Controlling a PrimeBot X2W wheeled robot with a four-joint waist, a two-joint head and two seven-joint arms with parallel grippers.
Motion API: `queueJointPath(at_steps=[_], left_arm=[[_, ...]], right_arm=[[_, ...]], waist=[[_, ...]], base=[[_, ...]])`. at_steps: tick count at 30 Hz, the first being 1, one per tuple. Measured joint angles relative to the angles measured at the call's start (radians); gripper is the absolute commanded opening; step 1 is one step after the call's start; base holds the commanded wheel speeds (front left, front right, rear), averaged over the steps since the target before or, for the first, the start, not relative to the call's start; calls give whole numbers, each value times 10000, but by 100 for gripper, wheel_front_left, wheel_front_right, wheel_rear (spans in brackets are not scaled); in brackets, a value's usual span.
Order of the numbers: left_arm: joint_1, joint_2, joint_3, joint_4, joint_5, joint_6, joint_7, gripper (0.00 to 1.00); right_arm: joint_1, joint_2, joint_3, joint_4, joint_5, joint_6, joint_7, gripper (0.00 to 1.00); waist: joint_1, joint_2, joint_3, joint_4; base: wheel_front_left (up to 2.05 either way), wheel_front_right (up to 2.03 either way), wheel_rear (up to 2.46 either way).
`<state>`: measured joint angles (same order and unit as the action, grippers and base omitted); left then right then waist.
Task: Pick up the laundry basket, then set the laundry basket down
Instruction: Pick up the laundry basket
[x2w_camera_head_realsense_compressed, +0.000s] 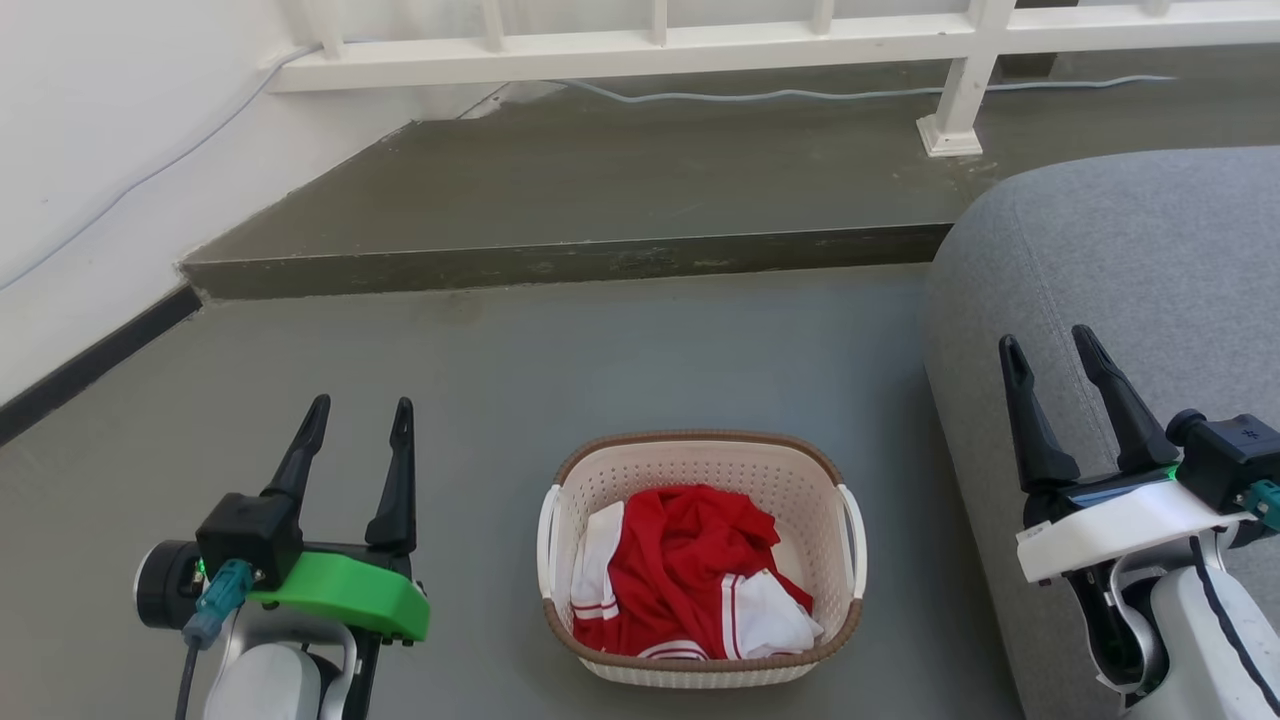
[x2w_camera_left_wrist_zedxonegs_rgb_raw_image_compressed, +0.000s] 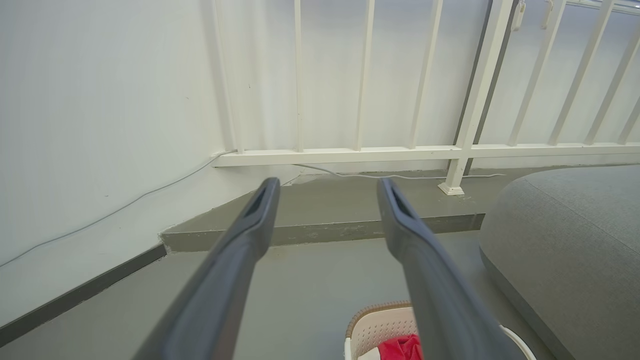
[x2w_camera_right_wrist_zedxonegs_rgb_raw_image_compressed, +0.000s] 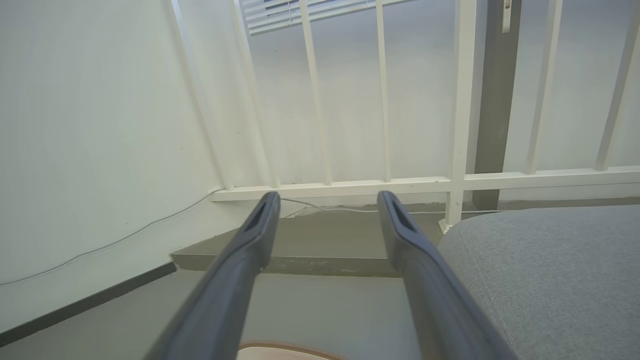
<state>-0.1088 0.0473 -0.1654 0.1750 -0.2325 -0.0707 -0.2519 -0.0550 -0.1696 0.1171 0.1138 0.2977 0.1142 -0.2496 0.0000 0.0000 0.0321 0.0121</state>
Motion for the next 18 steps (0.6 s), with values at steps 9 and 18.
queueJointPath(at_steps=[9,18], left_arm=[[-50,-6,40,-90,0,-79,0,100],[-211,-15,48,-230,75,-84,0,100]], right_arm=[[-2,77,-36,100,-2,2,-8,100],[-88,90,-104,238,4,36,-8,100]], waist=[[0,0,145,-31],[0,0,743,-132]], base=[[0,0,0],[0,0,0]])
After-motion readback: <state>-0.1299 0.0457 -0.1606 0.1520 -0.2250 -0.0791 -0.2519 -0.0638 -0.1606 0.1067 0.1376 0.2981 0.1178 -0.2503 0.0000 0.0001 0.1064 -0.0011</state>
